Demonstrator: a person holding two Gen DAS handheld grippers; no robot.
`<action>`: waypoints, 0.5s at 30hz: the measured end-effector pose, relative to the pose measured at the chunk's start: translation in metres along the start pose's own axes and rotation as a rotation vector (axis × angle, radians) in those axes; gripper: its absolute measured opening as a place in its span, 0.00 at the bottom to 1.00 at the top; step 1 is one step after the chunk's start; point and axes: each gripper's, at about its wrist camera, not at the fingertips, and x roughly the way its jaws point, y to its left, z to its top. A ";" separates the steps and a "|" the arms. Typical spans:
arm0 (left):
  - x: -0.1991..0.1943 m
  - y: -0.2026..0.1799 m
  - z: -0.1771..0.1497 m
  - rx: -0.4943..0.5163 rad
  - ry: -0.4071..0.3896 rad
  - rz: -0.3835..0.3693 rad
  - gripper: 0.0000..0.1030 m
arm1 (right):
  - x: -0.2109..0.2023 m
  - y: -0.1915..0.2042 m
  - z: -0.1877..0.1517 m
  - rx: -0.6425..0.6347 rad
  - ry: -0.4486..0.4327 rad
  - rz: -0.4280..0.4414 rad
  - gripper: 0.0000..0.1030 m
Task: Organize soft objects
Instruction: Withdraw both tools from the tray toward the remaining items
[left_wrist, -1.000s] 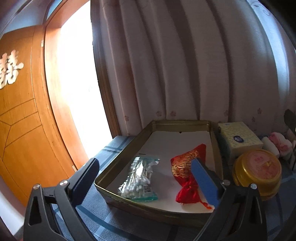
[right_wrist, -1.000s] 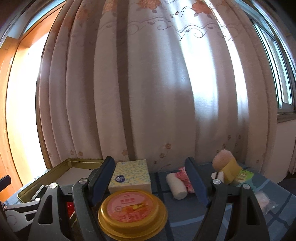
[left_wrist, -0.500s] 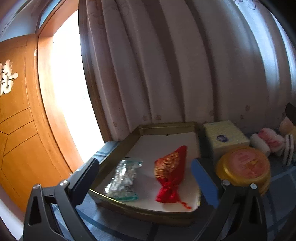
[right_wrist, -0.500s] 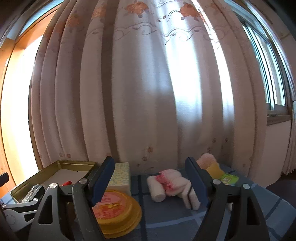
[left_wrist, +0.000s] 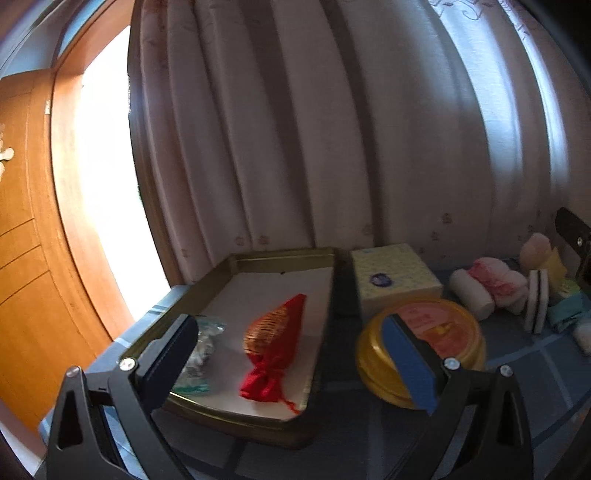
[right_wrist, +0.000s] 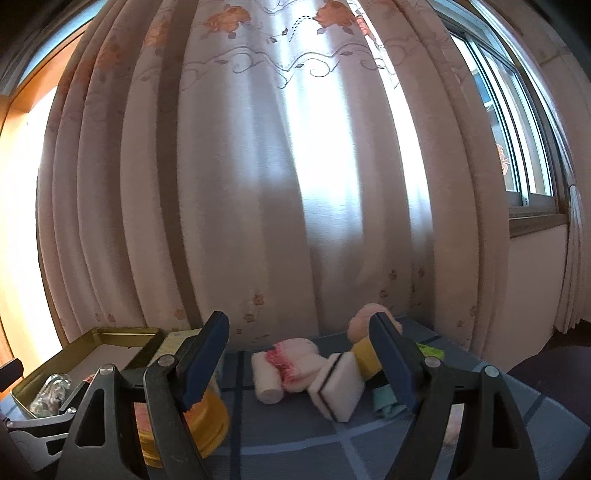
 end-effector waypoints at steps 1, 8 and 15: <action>0.000 -0.002 0.000 -0.001 0.003 -0.009 0.98 | -0.001 -0.003 0.001 -0.005 -0.005 -0.008 0.78; -0.003 -0.023 0.001 0.012 0.002 -0.051 0.98 | -0.001 -0.036 0.004 -0.011 0.004 -0.053 0.78; -0.004 -0.042 0.003 0.017 0.014 -0.099 0.98 | 0.005 -0.075 0.006 0.019 0.043 -0.107 0.78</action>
